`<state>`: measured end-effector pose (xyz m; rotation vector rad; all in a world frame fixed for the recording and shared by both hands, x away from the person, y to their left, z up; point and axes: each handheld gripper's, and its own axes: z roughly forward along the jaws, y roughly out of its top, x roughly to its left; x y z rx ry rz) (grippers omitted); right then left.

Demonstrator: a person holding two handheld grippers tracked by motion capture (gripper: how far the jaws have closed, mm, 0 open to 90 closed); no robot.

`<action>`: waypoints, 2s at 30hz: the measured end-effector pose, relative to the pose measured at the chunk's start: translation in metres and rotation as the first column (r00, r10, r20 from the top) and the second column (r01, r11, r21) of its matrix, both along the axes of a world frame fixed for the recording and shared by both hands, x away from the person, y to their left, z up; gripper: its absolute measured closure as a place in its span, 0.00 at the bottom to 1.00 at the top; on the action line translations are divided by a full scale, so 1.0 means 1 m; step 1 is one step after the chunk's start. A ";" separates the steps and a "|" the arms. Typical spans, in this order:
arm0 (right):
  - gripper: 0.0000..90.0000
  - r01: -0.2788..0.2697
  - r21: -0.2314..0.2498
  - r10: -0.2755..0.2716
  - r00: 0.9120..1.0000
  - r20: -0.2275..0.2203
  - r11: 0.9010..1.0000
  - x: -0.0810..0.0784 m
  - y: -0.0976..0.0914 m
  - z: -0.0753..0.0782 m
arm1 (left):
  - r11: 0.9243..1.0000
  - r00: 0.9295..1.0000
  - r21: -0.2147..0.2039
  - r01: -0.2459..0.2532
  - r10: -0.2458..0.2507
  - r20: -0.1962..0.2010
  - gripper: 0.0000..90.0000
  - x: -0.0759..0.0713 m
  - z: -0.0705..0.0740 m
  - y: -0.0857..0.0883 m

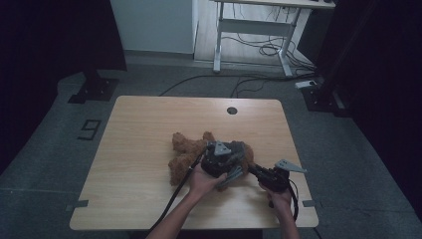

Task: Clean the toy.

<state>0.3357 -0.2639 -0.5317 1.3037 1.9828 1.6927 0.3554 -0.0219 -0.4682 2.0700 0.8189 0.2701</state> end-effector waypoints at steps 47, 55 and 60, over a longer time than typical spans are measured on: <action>0.86 0.004 -0.017 -0.004 1.000 -0.018 1.000 0.000 -0.003 -0.011 | 0.999 0.999 -0.004 0.043 -0.043 -0.019 0.87 0.029 0.013 -0.013; 0.86 0.008 -0.020 -0.008 0.999 -0.032 1.000 -0.002 -0.004 -0.012 | 0.998 0.998 0.034 0.052 -0.051 -0.020 0.88 0.013 0.001 0.008; 0.86 0.010 -0.020 -0.011 0.999 -0.033 1.000 -0.002 -0.004 -0.012 | 1.000 1.000 0.027 -0.012 0.013 -0.027 0.88 0.019 0.006 0.037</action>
